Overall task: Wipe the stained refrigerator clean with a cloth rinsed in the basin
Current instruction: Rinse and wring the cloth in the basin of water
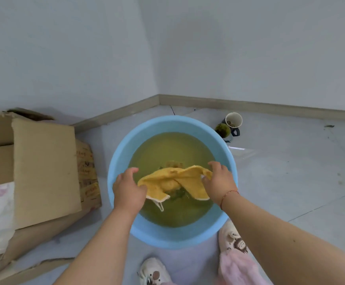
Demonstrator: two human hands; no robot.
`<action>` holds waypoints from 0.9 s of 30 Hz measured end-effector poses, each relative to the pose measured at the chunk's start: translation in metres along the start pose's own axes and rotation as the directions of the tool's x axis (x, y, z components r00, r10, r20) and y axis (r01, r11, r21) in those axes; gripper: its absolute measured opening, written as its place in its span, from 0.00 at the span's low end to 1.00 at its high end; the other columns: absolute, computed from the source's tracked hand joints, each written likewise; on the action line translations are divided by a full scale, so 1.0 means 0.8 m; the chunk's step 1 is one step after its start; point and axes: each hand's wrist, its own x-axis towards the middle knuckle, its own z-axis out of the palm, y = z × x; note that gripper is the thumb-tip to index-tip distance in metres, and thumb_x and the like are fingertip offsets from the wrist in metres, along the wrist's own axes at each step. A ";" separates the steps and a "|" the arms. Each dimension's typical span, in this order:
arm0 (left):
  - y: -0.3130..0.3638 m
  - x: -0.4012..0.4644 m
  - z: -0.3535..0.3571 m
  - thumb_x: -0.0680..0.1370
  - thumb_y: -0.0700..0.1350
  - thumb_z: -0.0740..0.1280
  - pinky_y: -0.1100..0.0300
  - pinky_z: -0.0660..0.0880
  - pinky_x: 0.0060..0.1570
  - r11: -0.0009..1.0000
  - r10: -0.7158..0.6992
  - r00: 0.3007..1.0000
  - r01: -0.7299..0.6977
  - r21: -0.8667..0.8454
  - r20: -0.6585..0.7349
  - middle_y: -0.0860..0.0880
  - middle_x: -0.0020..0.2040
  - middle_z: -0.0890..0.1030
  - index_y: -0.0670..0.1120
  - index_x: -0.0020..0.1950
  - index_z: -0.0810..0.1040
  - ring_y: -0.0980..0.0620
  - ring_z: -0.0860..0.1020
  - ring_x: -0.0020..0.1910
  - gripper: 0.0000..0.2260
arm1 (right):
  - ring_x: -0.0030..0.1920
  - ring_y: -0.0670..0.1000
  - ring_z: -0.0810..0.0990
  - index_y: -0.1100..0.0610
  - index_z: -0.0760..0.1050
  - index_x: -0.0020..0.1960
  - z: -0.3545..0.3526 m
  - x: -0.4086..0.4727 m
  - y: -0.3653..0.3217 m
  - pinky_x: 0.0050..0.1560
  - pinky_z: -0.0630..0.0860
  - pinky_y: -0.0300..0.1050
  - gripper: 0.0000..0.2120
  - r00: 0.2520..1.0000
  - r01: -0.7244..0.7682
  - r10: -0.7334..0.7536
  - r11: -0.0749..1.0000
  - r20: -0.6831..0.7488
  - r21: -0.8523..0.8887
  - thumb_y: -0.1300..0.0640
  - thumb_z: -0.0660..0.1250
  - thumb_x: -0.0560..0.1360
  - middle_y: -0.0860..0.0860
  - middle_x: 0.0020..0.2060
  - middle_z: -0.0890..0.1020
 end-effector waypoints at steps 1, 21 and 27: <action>-0.003 0.004 0.013 0.74 0.41 0.67 0.52 0.63 0.68 0.984 0.091 0.995 -0.097 0.152 0.045 0.43 0.71 0.67 0.50 0.72 0.67 0.42 0.65 0.69 0.27 | 0.68 0.57 0.65 0.52 0.61 0.73 0.008 0.010 0.001 0.67 0.65 0.50 0.24 0.995 0.091 -0.094 0.989 -0.019 -0.113 0.51 0.61 0.78 0.54 0.68 0.67; -0.026 0.077 0.119 0.72 0.64 0.67 0.43 0.70 0.65 0.645 -0.226 0.846 0.501 -0.577 0.482 0.49 0.68 0.75 0.63 0.68 0.71 0.45 0.75 0.63 0.24 | 0.56 0.56 0.73 0.43 0.73 0.59 0.118 0.079 -0.043 0.61 0.73 0.47 0.25 0.982 0.103 -0.132 0.973 0.133 0.206 0.68 0.58 0.71 0.50 0.55 0.67; -0.026 0.100 0.104 0.76 0.51 0.70 0.55 0.78 0.46 0.327 0.045 0.766 0.596 -0.734 0.642 0.48 0.41 0.76 0.51 0.53 0.70 0.52 0.78 0.39 0.12 | 0.47 0.51 0.72 0.47 0.76 0.44 0.101 -0.020 -0.099 0.46 0.72 0.43 0.12 0.834 0.549 -0.528 0.769 -0.161 0.327 0.43 0.63 0.64 0.46 0.42 0.67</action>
